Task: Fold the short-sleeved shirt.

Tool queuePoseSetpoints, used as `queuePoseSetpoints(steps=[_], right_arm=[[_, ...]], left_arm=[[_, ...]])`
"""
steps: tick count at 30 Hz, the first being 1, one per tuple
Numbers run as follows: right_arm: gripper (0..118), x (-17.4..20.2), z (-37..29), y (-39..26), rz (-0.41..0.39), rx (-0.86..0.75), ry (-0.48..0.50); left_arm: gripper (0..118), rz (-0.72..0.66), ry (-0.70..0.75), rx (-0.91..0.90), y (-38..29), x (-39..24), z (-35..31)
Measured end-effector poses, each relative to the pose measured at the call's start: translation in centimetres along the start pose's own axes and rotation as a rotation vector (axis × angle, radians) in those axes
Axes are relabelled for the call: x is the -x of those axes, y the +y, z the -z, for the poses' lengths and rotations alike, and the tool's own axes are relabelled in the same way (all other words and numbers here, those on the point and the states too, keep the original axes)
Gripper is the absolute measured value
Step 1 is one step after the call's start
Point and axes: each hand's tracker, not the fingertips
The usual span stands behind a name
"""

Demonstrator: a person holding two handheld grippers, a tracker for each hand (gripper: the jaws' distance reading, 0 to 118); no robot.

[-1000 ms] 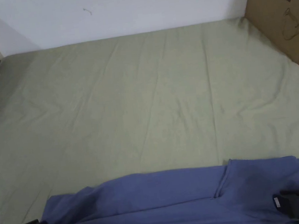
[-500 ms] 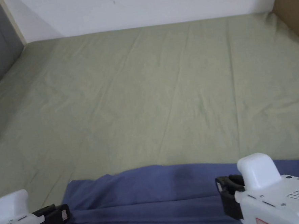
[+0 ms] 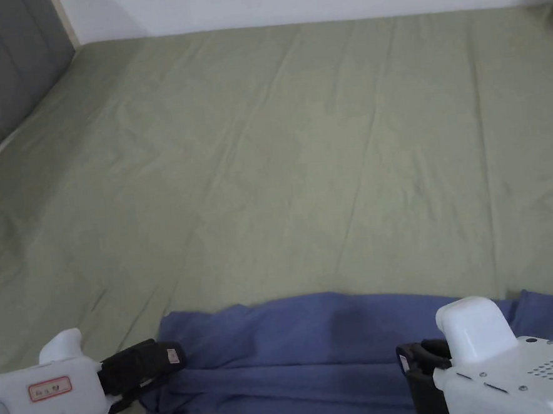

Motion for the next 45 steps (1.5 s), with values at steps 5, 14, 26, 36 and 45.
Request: queuePoseSetpoints(steps=[5, 14, 26, 36, 45], right_arm=[[0, -0.3, 0.2, 0.0, 0.030, 0.048, 0.087], [0, -0.5, -0.3, 0.0, 0.090, -0.045, 0.061], [0, -3.1, -2.6, -0.7, 0.212, -0.146, 0.066], [0, -6.2, -5.1, -1.6, 0.240, -0.231, 0.041], [0, -9.0, -7.0, -3.3, 0.309, -0.304, -0.045]], left_arm=[[101, -0.090, -0.094, 0.013, 1.4, 3.0, 1.6], [43, -0.144, -0.074, 0.005, 0.4, 1.1, 2.5], [10, -0.237, -0.163, -0.025, -0.5, -1.3, 0.4], [10, 0.017, -0.199, -0.087, 0.4, -12.4, -5.5], [10, 0.250, -0.319, 0.109, -5.1, -27.0, 0.1]])
